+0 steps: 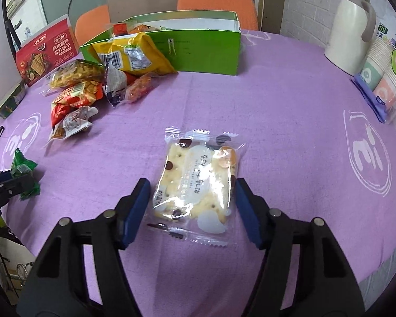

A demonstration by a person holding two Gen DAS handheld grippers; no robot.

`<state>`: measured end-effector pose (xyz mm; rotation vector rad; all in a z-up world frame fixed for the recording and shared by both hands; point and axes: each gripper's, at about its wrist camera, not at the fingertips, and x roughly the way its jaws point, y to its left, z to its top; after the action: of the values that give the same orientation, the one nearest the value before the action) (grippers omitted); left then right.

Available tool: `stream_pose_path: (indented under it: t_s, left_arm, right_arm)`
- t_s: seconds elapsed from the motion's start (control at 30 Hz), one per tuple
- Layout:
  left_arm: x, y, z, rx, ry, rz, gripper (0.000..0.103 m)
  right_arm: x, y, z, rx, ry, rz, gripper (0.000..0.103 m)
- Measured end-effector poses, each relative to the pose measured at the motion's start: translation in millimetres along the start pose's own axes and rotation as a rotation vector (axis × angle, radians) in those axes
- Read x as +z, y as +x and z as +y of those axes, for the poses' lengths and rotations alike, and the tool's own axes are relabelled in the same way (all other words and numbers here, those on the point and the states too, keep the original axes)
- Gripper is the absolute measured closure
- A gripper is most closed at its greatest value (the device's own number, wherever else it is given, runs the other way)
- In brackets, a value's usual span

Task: Organize snacks
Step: 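Grasp the cream biscuit packet with the right gripper while the left grasps the green packet, then carry both packets into the green box and open both grippers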

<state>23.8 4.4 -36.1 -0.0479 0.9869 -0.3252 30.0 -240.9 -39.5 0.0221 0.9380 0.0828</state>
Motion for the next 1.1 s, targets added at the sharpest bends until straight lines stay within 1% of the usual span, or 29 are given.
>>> stream_pose_path:
  t_s: [0.07,0.2,0.33,0.43,0.47,0.5,0.53,0.57,0.6,0.77,0.87,0.97,1.03,1.1]
  left_arm:
    - [-1.8,0.0,0.6,0.015,0.004,0.002,0.058]
    - [-3.9,-1.3,3.7,0.006,-0.004,-0.004,0.058]
    - [-5.7,-1.7,-1.4,0.012,0.030,0.007,0.058]
    - [-3.4,1.5,-6.0,0.034,0.055,0.002,0.058]
    - [-3.0,2.3,-7.3,0.041,0.063,0.000,0.058]
    - [-2.8,3.0,-8.3,0.046,0.073,-0.003,0.058]
    - [-3.3,3.4,-9.1,0.053,0.083,-0.009,0.059]
    - [-3.3,3.9,-9.3,0.064,0.088,-0.015,0.065]
    - [-3.4,4.1,-9.3,0.071,0.091,-0.018,0.067]
    - [1.8,8.1,-10.4,0.064,0.069,-0.025,0.071]
    - [9.1,7.6,-13.0,0.030,0.052,-0.018,0.073]
    - [19.0,-9.5,-22.5,0.007,0.079,-0.068,0.073]
    - [31.6,-24.2,-29.3,-0.011,0.103,-0.112,0.073]
    - [48.7,-38.2,-35.8,-0.011,0.127,-0.164,0.073]
  right_arm:
    - [-0.8,-0.1,0.3,-0.002,0.012,-0.001,0.037]
    - [-3.5,-1.5,5.9,-0.003,0.009,0.001,0.036]
    - [-8.1,-4.0,9.7,0.007,0.005,-0.002,0.029]
    - [-8.6,-2.3,12.9,-0.016,-0.015,-0.009,0.030]
    - [-9.5,-2.1,15.0,-0.032,-0.028,-0.010,0.031]
    - [-10.8,-2.7,17.7,-0.048,-0.052,-0.021,0.038]
    - [-12.3,-3.6,17.8,-0.035,-0.053,-0.029,0.041]
    - [-13.5,-4.4,17.7,-0.036,-0.052,-0.032,0.041]
    - [-14.8,-4.9,18.4,-0.039,-0.054,-0.040,0.041]
    - [-14.8,-4.4,19.0,-0.030,-0.049,-0.059,0.041]
    - [-12.1,-6.6,19.8,0.015,-0.036,-0.057,0.042]
    - [-6.4,-19.8,20.0,0.052,-0.030,-0.089,0.042]
    - [2.4,-31.5,19.1,0.075,-0.025,-0.120,0.042]
    - [15.3,-44.5,19.2,0.092,-0.032,-0.164,0.042]
